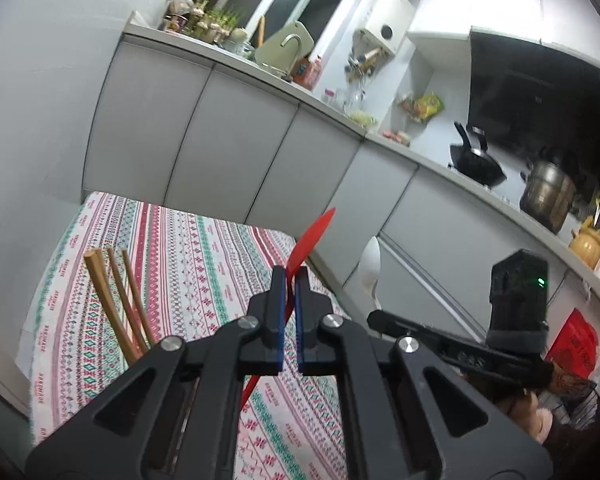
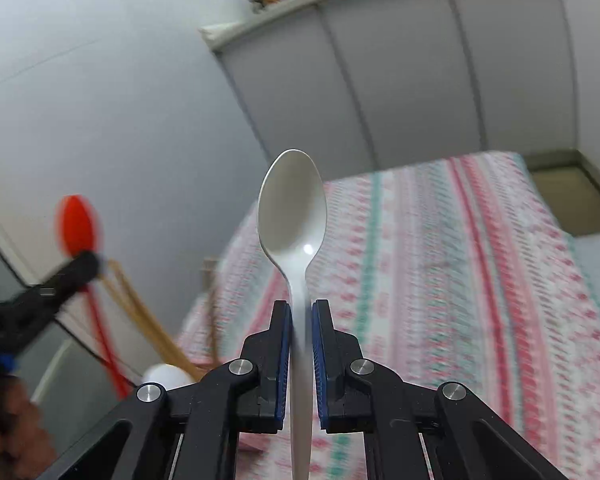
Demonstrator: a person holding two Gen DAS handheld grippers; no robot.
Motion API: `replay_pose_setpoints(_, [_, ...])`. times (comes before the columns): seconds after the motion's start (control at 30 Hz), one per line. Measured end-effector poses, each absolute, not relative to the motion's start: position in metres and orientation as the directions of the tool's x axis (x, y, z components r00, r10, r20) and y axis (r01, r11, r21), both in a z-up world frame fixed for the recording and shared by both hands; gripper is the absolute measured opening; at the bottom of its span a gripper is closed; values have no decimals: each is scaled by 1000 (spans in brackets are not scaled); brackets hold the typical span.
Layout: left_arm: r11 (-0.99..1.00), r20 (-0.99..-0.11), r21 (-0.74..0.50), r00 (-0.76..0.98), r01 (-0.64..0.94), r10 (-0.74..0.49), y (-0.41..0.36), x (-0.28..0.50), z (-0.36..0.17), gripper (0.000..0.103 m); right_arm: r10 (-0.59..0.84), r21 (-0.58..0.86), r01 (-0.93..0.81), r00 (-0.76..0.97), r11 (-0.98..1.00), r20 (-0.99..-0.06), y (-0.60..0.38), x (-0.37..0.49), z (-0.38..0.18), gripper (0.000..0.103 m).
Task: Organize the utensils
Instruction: 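Lift both spoons upright and carry them over the pink holder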
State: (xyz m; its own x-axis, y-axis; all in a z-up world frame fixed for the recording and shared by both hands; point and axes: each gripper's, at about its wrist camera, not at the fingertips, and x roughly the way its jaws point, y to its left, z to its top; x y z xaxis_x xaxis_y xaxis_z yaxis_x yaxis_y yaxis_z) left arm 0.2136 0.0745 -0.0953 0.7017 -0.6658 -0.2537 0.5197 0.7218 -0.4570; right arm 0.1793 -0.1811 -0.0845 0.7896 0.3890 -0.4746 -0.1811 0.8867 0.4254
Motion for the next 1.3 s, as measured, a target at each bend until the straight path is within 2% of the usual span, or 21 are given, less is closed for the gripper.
replay_pose_setpoints(0.17, [721,-255,-491,711,489,-655,80,227,-113,5,444,426,-255,782,868,-438,-151,185,-84,9])
replay_pose_setpoints(0.43, [694,-223,-532,710,485,-668,81,240,-119,5,447,429,-255,780,866,-438,-145,194,-90,9])
replay_pose_setpoints(0.57, [686,-238,-563,704,461,-668,80,244,-129,5,434,432,-238,787,870,-440,-153,193,-92,9])
replay_pose_setpoints(0.77, [710,-274,-542,704,449,-655,79,238,-130,5,423,430,-227,790,874,-443,-161,191,-91,9])
replay_pose_setpoints(1.17, [669,-246,-618,706,413,-663,80,249,-137,5,426,424,-236,790,875,-440,-160,187,-88,9])
replay_pose_setpoints(1.3, [699,-273,-585,711,412,-648,72,248,-140,5,423,427,-230,793,875,-439,-163,186,-88,9])
